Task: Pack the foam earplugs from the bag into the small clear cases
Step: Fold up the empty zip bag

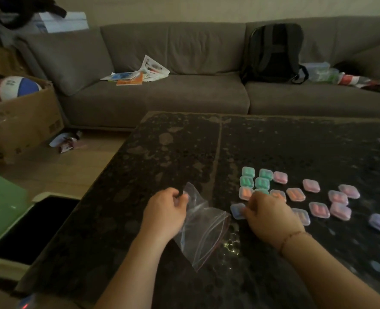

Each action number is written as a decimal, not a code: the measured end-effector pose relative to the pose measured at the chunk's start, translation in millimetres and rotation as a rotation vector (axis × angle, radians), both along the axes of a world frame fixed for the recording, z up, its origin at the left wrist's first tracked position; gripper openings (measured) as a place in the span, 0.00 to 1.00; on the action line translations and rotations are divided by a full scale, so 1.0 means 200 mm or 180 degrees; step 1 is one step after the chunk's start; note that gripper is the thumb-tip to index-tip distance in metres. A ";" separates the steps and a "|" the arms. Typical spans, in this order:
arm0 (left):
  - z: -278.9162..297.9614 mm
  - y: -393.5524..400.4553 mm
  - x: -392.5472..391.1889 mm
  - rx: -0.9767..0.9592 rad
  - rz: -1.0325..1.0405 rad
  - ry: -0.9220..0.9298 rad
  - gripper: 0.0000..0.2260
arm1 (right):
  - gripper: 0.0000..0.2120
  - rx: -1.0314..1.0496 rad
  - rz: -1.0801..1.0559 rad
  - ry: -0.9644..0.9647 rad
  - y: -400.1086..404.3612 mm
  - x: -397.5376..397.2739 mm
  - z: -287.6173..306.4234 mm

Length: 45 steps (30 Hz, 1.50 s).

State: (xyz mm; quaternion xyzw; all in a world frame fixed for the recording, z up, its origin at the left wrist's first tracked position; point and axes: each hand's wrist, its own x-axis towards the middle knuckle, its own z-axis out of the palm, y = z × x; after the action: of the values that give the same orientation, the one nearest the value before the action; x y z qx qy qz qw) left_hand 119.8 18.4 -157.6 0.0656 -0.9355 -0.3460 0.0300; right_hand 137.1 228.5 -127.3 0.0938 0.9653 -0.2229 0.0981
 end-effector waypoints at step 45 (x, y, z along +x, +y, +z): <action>0.20 -0.09 0.08 0.1544 0.0192 0.1319 0.13 | 0.07 -0.3026 0.0246 0.0148 -0.07 0.10 0.15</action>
State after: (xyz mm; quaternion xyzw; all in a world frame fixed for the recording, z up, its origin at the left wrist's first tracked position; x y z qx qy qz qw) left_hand 136.3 0.9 -117.7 0.0268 -0.7974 -0.5638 0.2136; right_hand 157.1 215.3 -96.8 -0.0025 0.7611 -0.6380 0.1168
